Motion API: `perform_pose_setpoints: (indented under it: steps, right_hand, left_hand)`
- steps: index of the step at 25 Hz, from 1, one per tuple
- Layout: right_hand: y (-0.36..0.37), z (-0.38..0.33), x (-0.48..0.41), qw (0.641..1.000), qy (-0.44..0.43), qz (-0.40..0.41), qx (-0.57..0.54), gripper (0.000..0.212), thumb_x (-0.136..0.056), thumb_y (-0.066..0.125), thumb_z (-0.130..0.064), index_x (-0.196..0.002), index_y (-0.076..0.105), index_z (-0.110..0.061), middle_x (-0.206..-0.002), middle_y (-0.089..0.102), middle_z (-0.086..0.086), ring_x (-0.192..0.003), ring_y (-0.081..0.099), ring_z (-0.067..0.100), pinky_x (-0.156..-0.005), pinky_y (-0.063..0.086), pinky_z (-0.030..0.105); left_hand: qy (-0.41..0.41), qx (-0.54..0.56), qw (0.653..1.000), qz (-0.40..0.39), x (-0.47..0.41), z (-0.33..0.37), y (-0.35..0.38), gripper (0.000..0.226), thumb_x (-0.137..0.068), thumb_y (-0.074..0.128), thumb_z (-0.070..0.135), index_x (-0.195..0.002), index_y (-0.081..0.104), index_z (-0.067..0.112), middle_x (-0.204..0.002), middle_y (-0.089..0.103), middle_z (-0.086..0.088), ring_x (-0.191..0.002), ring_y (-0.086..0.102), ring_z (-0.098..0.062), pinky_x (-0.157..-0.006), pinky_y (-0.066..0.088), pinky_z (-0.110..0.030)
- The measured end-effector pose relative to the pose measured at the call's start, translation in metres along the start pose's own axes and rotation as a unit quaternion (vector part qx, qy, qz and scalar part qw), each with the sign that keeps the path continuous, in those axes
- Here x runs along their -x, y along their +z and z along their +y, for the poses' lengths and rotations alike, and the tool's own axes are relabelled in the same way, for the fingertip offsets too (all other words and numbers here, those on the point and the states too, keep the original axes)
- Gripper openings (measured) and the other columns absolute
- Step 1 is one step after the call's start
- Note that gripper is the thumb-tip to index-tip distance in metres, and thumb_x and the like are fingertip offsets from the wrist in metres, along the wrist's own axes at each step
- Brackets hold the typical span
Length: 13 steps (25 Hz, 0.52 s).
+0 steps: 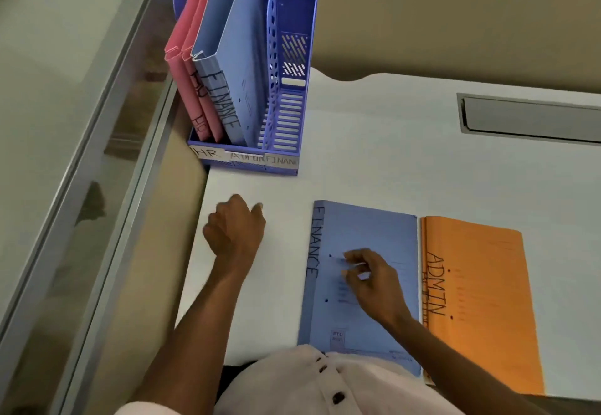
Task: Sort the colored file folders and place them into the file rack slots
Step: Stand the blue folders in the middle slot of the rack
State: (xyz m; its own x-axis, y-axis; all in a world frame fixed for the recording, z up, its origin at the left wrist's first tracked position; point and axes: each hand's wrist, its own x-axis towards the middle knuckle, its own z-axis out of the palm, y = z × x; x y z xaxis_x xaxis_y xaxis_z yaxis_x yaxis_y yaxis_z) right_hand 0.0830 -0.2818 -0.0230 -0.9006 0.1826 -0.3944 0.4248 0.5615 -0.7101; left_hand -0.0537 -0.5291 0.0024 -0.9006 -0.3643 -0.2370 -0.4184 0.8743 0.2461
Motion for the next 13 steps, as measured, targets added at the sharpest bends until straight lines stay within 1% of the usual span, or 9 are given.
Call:
perform_pose_setpoints:
  steps: [2,3,5,6,9,11,12,13]
  right_hand:
    - [-0.001,0.044,0.027,0.998,0.048,0.043,0.028,0.03,-0.093,0.077,-0.007,-0.12,0.069,-0.017,-0.121,0.071,0.004,-0.098,0.07,0.015,-0.087,0.062,0.046]
    - [-0.004,0.059,0.034,0.995,0.066,0.059,0.043,0.033,-0.092,0.077,-0.007,-0.122,0.069,-0.016,-0.123,0.069,0.006,-0.1,0.07,0.019,-0.087,0.062,0.048]
    - [-0.009,0.078,0.038,0.99,0.089,0.083,0.074,0.042,-0.091,0.079,-0.01,-0.131,0.066,-0.013,-0.129,0.064,0.011,-0.111,0.067,0.029,-0.09,0.061,0.05]
    - [-0.012,0.083,0.037,0.987,0.098,0.089,0.087,0.048,-0.09,0.08,-0.013,-0.135,0.063,-0.012,-0.134,0.061,0.013,-0.118,0.063,0.033,-0.095,0.06,0.05]
    - [-0.015,0.088,0.027,0.982,0.125,0.109,0.084,0.058,-0.091,0.081,-0.017,-0.143,0.058,-0.009,-0.146,0.057,0.019,-0.137,0.051,0.038,-0.11,0.048,0.05]
    - [-0.013,0.086,0.023,0.98,0.145,0.118,0.063,0.059,-0.091,0.081,-0.018,-0.145,0.058,-0.009,-0.149,0.055,0.02,-0.142,0.047,0.04,-0.115,0.044,0.05]
    - [-0.011,0.085,0.022,0.979,0.153,0.117,0.061,0.06,-0.09,0.081,-0.019,-0.145,0.058,-0.009,-0.15,0.054,0.021,-0.143,0.045,0.04,-0.116,0.043,0.05]
    - [-0.009,0.085,0.023,0.979,0.155,0.113,0.063,0.062,-0.09,0.082,-0.019,-0.146,0.058,-0.009,-0.151,0.053,0.021,-0.144,0.044,0.041,-0.116,0.043,0.051]
  left_hand:
    - [0.034,-0.018,0.996,-0.086,0.04,-0.009,0.03,0.042,-0.098,0.058,0.054,-0.109,0.069,0.015,-0.111,0.072,-0.012,-0.101,0.068,-0.033,-0.082,0.052,-0.038]
    - [0.046,-0.017,0.991,-0.126,0.057,-0.012,0.043,0.042,-0.098,0.058,0.056,-0.108,0.067,0.016,-0.11,0.072,-0.01,-0.099,0.069,-0.03,-0.081,0.054,-0.037]
    - [0.055,-0.004,0.98,-0.191,0.087,-0.015,0.066,0.047,-0.094,0.061,0.061,-0.109,0.064,0.017,-0.109,0.073,-0.005,-0.096,0.069,-0.026,-0.078,0.056,-0.036]
    - [0.056,0.009,0.975,-0.216,0.099,-0.015,0.074,0.051,-0.091,0.063,0.064,-0.112,0.063,0.018,-0.109,0.072,-0.004,-0.097,0.07,-0.025,-0.076,0.056,-0.035]
    - [0.031,0.071,0.962,-0.262,0.121,-0.009,0.091,0.065,-0.082,0.072,0.067,-0.122,0.057,0.017,-0.118,0.069,-0.003,-0.105,0.068,-0.024,-0.081,0.057,-0.035]
    - [0.02,0.084,0.959,-0.271,0.126,-0.006,0.098,0.073,-0.079,0.078,0.063,-0.127,0.057,0.012,-0.125,0.066,-0.005,-0.111,0.066,-0.025,-0.087,0.057,-0.036]
    - [0.017,0.082,0.958,-0.273,0.127,-0.004,0.1,0.073,-0.077,0.082,0.06,-0.125,0.059,0.01,-0.124,0.066,-0.006,-0.11,0.066,-0.025,-0.088,0.058,-0.037]
    - [0.011,0.083,0.958,-0.274,0.128,-0.003,0.1,0.07,-0.075,0.085,0.057,-0.12,0.062,0.008,-0.119,0.068,-0.007,-0.106,0.067,-0.024,-0.088,0.06,-0.038]
